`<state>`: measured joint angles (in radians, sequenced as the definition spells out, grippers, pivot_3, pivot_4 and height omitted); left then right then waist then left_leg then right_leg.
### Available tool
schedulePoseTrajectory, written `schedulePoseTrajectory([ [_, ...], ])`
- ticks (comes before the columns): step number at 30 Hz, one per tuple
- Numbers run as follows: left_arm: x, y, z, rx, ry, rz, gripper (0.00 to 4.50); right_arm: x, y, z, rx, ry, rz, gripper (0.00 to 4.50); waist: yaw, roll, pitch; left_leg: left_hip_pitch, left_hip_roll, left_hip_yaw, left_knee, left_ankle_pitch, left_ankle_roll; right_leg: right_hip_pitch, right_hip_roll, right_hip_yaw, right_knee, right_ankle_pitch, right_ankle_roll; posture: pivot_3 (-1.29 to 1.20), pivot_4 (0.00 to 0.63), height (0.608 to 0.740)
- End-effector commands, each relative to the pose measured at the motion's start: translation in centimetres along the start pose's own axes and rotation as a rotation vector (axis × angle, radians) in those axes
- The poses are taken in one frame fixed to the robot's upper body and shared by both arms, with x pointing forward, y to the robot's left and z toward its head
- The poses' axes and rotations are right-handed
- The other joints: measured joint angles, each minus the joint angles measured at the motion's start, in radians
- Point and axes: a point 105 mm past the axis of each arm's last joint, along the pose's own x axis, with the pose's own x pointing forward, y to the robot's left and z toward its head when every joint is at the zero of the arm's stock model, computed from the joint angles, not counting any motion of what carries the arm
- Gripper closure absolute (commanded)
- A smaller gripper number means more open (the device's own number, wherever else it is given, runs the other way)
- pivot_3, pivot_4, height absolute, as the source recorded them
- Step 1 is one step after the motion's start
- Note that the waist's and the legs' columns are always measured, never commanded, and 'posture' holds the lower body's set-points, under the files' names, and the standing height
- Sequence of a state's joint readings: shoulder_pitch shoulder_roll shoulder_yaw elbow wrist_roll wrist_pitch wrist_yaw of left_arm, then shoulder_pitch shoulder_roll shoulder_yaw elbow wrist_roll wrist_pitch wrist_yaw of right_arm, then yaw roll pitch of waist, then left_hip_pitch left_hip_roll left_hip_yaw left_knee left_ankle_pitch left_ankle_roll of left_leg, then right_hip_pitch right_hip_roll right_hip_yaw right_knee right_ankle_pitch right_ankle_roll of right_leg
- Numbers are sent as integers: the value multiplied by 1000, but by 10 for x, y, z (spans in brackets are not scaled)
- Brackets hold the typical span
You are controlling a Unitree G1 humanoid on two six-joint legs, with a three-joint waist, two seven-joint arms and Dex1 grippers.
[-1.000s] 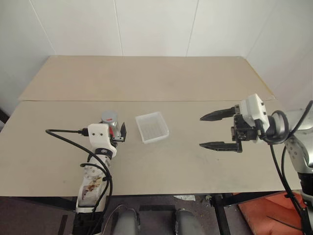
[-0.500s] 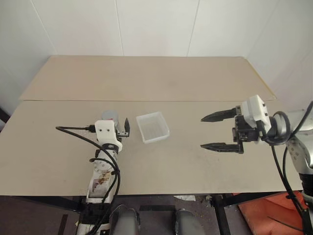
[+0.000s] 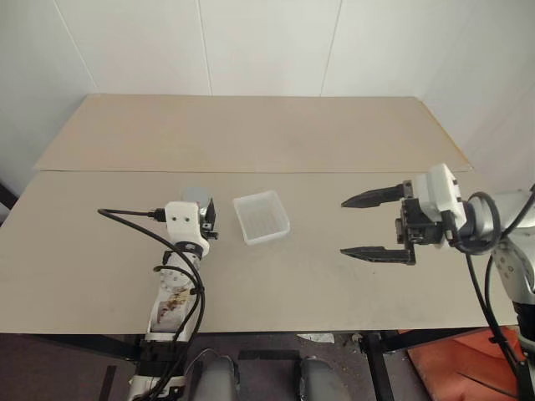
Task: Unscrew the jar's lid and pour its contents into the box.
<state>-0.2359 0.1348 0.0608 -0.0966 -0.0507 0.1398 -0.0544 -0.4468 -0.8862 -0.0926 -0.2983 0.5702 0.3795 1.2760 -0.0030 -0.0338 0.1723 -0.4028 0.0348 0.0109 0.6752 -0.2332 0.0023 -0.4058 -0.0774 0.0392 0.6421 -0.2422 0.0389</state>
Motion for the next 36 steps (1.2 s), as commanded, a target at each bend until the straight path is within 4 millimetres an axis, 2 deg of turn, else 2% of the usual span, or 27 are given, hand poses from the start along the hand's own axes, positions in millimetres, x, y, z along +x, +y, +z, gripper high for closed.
schedulePoseTrajectory([
  [1,-7,-1,32,5,-63,-177,2570,6,0,11,-17,-46,-22,0,-1,0,0,0,0,0,0,0,0,0,0,0,0,0,0,0,150,740],
  [5,-21,9,57,5,-25,-443,2570,18,-4,16,13,-93,-48,0,-11,0,0,0,1,0,0,0,0,0,0,0,0,0,0,0,150,740],
  [8,-40,6,76,-20,28,-755,2570,31,-13,21,50,-129,-89,0,-19,1,1,1,2,1,-1,0,0,-1,1,0,2,0,0,0,150,740],
  [12,-53,-2,97,-33,-4,-1059,2570,51,-20,28,71,-141,-102,0,-10,1,1,0,1,1,-1,0,0,-2,0,-1,1,-1,0,0,150,740],
  [14,-56,-4,100,-34,-29,-1146,2570,56,-22,32,66,-145,-100,0,-6,1,1,-1,1,0,-1,0,0,-2,0,-1,0,-1,0,0,150,740],
  [17,-50,-17,102,-43,-27,-1279,2570,73,-31,49,80,-180,-104,0,-9,1,1,-2,1,1,-1,0,0,-3,0,-1,-1,0,0,0,150,740],
  [26,-23,-44,99,-42,-52,-1436,2570,102,-30,81,100,-261,-60,0,-10,1,1,-10,1,0,0,0,0,-11,1,-1,2,0,0,0,150,740],
  [28,-19,-48,97,-34,-51,-1451,2570,109,-29,83,106,-261,-56,0,-11,1,1,-14,1,0,1,0,0,-16,1,-1,5,0,0,0,150,740],
  [36,-15,-54,96,-8,-77,-1464,2570,125,-28,81,134,-237,-59,0,-14,2,1,-14,1,0,1,0,0,-17,1,0,5,0,0,0,150,740],
])
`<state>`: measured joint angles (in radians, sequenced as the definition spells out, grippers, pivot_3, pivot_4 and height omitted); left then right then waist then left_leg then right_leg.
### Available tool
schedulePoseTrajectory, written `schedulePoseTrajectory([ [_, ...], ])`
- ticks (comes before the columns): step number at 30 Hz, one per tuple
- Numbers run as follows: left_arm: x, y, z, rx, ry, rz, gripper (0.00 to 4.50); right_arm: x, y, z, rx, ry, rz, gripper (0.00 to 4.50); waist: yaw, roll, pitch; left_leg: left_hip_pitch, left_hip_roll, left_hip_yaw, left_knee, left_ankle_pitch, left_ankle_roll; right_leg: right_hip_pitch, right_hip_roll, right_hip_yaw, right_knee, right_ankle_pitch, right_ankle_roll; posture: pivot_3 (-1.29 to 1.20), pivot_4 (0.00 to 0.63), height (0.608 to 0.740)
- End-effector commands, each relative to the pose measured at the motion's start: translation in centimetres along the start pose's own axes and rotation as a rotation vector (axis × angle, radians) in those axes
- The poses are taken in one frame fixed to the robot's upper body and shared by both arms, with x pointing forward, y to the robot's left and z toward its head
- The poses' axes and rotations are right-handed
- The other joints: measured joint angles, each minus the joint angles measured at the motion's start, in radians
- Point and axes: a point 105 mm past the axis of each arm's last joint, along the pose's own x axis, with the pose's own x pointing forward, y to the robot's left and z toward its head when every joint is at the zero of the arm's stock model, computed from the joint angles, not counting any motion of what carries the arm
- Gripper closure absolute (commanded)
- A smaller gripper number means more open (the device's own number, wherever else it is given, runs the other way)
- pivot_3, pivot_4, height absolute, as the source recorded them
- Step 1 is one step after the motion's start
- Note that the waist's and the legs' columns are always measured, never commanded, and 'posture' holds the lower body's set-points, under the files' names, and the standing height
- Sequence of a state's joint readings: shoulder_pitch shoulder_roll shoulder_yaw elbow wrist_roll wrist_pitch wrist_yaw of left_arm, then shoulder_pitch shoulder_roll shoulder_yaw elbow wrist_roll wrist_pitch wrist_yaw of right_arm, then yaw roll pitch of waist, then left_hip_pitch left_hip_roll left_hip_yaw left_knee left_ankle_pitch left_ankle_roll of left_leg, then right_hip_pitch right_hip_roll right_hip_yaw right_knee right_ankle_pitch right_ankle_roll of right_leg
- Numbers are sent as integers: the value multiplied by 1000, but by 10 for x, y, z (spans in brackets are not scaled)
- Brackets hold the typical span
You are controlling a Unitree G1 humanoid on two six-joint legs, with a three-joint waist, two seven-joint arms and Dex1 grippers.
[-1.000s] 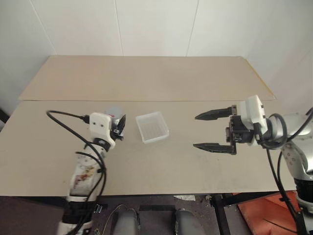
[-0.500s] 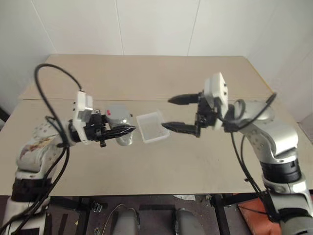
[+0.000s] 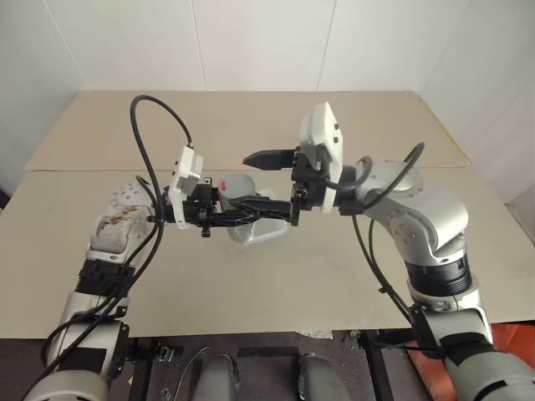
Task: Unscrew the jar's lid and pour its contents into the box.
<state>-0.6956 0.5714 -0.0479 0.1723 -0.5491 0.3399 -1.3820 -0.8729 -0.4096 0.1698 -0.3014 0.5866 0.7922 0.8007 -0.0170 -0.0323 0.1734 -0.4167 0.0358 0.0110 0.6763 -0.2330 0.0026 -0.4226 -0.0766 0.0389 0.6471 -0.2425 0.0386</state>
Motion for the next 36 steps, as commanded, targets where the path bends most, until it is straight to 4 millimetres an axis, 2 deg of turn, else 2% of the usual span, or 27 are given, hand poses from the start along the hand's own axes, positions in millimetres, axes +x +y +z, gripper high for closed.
schedulePoseTrajectory([
  [1,4,1,15,75,-19,-13,2570,7,-2,7,-34,-4,-15,0,1,0,0,0,0,0,0,0,0,0,0,0,0,0,0,0,150,740],
  [11,2,-1,16,96,-12,-14,2570,17,-7,3,-32,5,-25,0,1,0,0,0,0,0,0,0,0,0,0,0,0,0,0,0,150,740],
  [14,1,-2,16,97,-7,-15,2570,18,-8,4,-32,-6,-33,576,0,0,0,0,0,0,0,0,0,0,0,0,0,0,0,0,150,740],
  [17,1,-2,15,97,-4,-15,2570,18,-8,6,-38,-16,-31,1599,0,0,0,0,0,0,0,0,0,0,0,0,0,0,0,0,150,740],
  [18,1,-2,14,97,-3,-16,2570,17,-7,7,-41,-20,-27,1753,0,0,0,0,0,0,0,0,0,0,0,0,0,0,0,0,150,740],
  [21,2,-5,13,100,-1,-28,2570,17,-4,9,-42,-34,1,1752,0,0,0,0,0,0,0,0,0,0,0,0,0,0,0,0,150,740],
  [25,3,-10,16,106,-1,-84,2570,9,9,13,-58,-88,153,1752,0,0,0,0,0,0,0,0,0,0,0,0,0,0,0,0,150,740],
  [31,5,-31,35,119,-31,-289,2570,0,30,5,-111,-117,563,1752,0,0,0,0,0,0,0,0,0,1,0,0,0,0,0,0,150,740],
  [36,13,-44,43,109,-33,-403,2570,4,30,2,-106,-132,764,1752,-10,0,0,1,1,0,0,0,0,1,1,0,0,0,0,0,150,740],
])
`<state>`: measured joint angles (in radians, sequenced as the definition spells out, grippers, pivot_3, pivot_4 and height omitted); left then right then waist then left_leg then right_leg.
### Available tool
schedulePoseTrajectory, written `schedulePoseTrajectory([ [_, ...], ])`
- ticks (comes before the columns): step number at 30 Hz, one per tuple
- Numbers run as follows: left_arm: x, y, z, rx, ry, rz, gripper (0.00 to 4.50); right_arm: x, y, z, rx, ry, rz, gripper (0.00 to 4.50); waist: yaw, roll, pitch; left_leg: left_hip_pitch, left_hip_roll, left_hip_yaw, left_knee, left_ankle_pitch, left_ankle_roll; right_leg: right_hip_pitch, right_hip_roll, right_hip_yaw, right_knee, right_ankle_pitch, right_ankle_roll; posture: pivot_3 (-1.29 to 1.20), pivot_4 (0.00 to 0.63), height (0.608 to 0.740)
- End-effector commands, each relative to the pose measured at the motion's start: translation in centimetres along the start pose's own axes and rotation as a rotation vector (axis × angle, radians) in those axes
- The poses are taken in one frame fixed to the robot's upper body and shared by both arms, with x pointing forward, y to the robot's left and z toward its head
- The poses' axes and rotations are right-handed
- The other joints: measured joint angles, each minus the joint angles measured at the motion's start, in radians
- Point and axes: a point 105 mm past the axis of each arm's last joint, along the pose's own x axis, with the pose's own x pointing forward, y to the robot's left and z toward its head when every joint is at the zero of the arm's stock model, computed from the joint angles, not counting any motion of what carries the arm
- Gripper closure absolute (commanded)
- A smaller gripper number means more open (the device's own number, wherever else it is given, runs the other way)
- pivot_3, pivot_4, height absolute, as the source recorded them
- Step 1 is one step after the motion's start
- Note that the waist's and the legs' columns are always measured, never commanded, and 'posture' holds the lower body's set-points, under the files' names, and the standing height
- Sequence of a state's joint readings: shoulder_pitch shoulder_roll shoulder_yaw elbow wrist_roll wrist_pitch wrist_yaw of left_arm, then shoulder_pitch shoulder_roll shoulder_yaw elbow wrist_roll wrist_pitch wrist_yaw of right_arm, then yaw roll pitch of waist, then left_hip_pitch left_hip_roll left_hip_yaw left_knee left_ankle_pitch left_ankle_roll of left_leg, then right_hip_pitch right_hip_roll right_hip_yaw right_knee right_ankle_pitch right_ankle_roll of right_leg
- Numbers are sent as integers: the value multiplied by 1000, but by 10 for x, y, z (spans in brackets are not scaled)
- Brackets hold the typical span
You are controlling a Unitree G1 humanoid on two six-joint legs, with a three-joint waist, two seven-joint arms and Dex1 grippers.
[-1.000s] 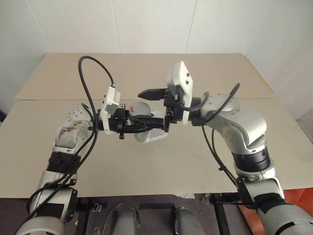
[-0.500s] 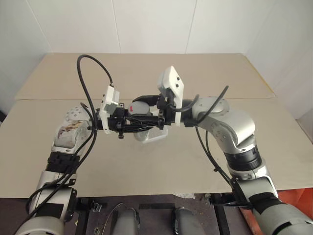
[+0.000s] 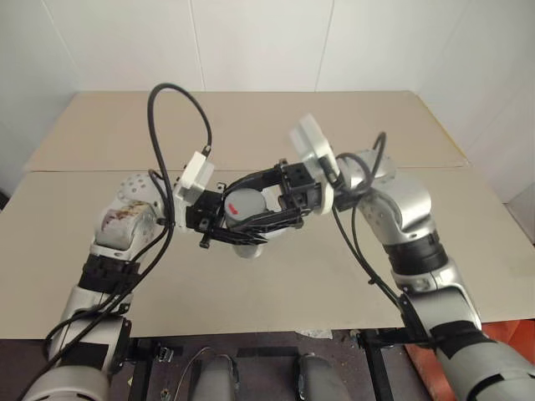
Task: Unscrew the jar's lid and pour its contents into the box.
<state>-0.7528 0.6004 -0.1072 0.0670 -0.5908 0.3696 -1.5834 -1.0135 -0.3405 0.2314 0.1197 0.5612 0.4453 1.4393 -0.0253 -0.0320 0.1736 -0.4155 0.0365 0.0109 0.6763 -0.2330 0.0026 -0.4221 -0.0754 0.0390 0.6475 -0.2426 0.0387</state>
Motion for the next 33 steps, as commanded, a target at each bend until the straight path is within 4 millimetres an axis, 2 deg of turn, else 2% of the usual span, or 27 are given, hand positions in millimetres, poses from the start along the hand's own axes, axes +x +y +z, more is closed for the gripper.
schedulePoseTrajectory([
  [1,4,-10,22,38,-62,-108,2570,9,13,3,-42,-17,232,1752,-2,0,0,0,0,0,0,0,0,0,0,0,0,0,0,0,150,740],
  [4,10,-12,25,52,-68,-136,2570,16,9,2,-44,-10,260,1752,-3,1,0,0,0,0,0,0,0,0,-1,0,0,0,0,0,150,740],
  [5,10,-12,25,55,-73,-132,2570,17,7,2,-46,-10,260,1016,-3,1,0,0,0,0,0,0,0,-1,-1,0,0,0,0,0,150,740],
  [8,7,-12,23,49,-74,-110,2570,15,3,3,-52,-23,234,98,-3,0,0,-1,0,0,0,0,0,-1,0,0,1,0,0,0,150,740],
  [12,-7,-9,12,13,-58,-18,2570,-5,-9,6,-94,-23,-11,18,4,1,1,0,0,0,1,0,0,0,0,-1,1,0,0,0,150,740],
  [17,-19,-1,7,-1,-37,57,2570,-30,-3,6,-100,5,-196,18,13,1,1,-1,0,0,1,0,0,-1,-1,-1,0,0,0,0,150,740],
  [20,-24,6,2,4,-25,125,2570,-37,3,9,-100,12,-273,18,13,1,1,-1,0,0,1,0,0,-1,-1,-1,0,0,0,0,150,740],
  [24,-26,16,-7,5,-10,212,2570,-36,5,12,-101,31,-381,18,6,1,1,0,0,0,0,0,0,-1,-1,0,0,0,0,0,150,740],
  [28,-27,24,-12,16,-9,291,2570,-25,4,12,-93,47,-489,18,8,1,1,0,0,0,1,0,0,-1,-1,0,0,0,0,0,150,740],
  [33,-24,24,-14,16,-15,305,2570,-7,-1,11,-66,45,-541,18,8,1,0,-1,0,0,1,0,0,-1,-1,0,0,0,0,0,150,740],
])
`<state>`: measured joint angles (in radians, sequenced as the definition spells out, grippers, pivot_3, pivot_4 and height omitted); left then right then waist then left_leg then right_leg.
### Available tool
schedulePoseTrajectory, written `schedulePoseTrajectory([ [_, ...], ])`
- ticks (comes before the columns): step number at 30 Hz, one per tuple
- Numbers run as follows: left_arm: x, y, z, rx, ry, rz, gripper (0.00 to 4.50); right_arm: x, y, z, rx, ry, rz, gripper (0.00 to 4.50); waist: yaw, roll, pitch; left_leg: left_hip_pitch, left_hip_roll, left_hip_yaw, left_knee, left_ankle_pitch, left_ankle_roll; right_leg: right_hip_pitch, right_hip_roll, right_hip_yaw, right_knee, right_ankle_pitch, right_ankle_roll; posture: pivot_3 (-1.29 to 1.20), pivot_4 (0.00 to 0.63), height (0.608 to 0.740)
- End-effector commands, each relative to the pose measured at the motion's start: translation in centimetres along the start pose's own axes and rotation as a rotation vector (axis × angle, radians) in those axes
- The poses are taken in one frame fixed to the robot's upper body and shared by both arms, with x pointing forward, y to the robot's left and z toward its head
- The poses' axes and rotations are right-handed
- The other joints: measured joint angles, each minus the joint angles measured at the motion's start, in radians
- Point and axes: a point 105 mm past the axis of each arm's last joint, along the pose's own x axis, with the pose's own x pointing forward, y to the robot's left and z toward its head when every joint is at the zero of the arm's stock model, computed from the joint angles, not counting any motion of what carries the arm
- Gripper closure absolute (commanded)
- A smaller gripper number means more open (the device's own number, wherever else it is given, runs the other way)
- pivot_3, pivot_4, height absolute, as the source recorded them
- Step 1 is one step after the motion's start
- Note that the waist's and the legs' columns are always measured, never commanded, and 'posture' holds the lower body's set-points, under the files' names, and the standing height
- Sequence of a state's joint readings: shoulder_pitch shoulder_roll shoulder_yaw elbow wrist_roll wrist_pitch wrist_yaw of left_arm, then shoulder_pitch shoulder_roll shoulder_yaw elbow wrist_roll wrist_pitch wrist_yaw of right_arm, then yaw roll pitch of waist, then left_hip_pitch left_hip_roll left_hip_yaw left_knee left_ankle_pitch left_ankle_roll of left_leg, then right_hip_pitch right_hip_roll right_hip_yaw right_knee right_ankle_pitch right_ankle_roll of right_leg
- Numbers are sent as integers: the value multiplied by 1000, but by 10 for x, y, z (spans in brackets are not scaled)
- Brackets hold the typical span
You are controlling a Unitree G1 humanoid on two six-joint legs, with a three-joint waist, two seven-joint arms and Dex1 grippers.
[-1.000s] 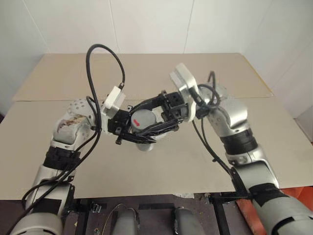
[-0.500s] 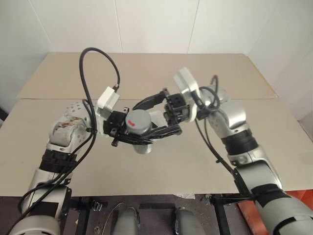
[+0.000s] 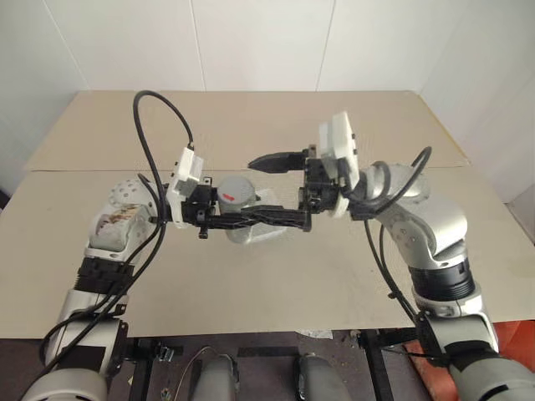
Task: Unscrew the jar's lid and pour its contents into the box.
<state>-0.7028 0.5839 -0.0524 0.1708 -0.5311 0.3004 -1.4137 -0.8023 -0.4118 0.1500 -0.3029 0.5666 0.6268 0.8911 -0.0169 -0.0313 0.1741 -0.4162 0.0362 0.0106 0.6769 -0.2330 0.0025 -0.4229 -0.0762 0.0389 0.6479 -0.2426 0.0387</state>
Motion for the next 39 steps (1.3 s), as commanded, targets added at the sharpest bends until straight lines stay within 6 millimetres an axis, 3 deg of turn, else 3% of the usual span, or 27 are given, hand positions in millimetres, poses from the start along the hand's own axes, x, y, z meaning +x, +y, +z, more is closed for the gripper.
schedulePoseTrajectory([
  [1,-1,-1,9,51,-23,17,2570,13,2,7,-21,3,-40,18,-1,0,0,0,0,0,0,0,0,0,0,0,0,0,0,0,150,740],
  [11,-1,-7,12,53,-34,13,2570,37,-16,-9,-1,58,-130,18,0,0,0,0,0,0,0,0,0,0,0,0,0,0,0,0,150,740],
  [30,-29,-22,16,44,12,3,2570,-14,-47,-18,-25,137,-257,18,-1,0,0,0,0,0,0,0,0,0,0,0,0,0,0,0,150,740],
  [39,-31,-24,16,43,17,15,2570,-26,-49,-19,-32,154,-272,18,-5,0,0,0,0,1,-1,0,0,0,0,0,0,0,0,0,150,740],
])
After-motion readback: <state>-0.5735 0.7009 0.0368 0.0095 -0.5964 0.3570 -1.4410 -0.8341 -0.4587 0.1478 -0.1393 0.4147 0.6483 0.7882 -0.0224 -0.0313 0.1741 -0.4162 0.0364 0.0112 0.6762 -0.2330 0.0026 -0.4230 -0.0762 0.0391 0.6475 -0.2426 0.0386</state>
